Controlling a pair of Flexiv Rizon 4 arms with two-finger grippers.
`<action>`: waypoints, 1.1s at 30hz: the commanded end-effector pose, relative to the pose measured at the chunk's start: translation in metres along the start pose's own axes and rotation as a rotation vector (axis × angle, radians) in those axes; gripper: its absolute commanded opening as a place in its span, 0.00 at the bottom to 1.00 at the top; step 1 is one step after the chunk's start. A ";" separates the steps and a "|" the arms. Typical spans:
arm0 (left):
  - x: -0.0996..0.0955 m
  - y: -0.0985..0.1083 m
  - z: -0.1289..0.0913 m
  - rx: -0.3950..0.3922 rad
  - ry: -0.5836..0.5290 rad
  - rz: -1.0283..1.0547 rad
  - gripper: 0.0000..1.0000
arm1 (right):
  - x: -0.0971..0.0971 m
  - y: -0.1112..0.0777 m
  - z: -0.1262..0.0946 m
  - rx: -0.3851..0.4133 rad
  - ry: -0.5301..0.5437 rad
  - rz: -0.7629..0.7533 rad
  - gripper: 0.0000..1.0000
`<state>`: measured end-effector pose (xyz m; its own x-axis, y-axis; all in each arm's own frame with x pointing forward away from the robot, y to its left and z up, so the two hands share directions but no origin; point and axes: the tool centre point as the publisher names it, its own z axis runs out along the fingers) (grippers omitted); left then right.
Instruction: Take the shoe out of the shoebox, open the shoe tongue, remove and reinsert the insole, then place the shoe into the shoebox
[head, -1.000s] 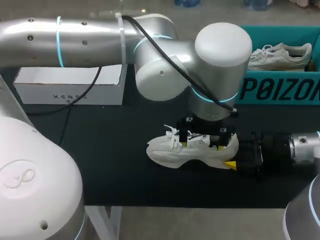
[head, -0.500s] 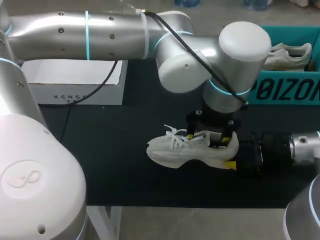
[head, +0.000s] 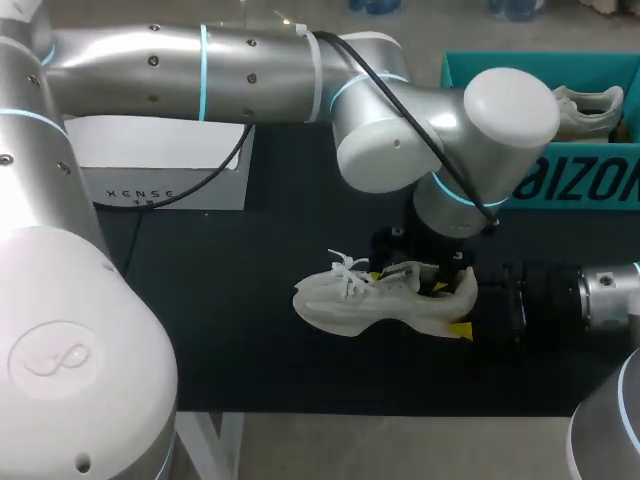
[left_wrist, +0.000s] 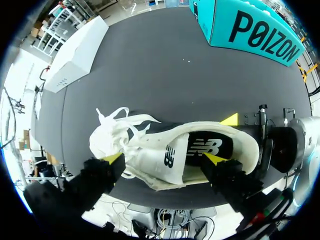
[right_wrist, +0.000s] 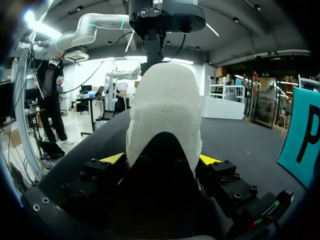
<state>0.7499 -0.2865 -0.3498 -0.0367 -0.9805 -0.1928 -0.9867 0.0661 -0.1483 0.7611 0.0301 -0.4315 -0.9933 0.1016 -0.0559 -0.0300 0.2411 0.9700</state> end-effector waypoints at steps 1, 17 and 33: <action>0.004 0.003 0.001 0.012 -0.060 -0.127 0.79 | 0.000 -0.002 0.003 0.003 -0.003 0.000 0.00; -0.031 0.000 -0.010 0.003 -0.070 -0.146 0.00 | 0.000 -0.002 0.003 0.003 -0.003 0.000 0.00; -0.088 -0.020 -0.011 -0.065 -0.009 -0.240 0.00 | 0.000 -0.002 0.003 0.003 -0.003 0.000 0.00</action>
<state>0.7726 -0.2125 -0.3187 0.1142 -0.9636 -0.2416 -0.9889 -0.0870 -0.1207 0.7614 0.0306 -0.4315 -0.9932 0.1020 -0.0564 -0.0305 0.2396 0.9704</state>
